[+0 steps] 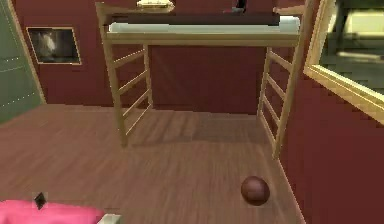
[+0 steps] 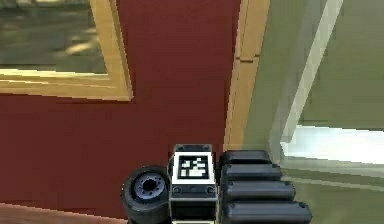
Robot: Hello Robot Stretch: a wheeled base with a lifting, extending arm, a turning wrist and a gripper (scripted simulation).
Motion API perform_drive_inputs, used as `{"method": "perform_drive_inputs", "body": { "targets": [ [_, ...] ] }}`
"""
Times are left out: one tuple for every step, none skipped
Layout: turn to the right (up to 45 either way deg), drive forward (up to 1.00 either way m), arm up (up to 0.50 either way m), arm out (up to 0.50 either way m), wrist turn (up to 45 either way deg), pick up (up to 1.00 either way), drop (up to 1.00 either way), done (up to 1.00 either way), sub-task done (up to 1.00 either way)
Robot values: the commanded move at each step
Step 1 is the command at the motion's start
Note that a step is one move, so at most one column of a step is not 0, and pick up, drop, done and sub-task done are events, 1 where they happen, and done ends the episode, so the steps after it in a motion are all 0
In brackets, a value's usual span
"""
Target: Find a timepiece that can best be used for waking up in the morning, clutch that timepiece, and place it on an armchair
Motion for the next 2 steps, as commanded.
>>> {"method": "perform_drive_inputs", "body": {
  "targets": [
    [0.0, 0.9, 0.0, 0.0, 0.0, 0.0, 0.0, 0.0, 0.0],
    [-30.0, 0.0, 0.0, 0.0, 0.0, 0.0, 0.0, 0.0, 0.0]
  ]
}}
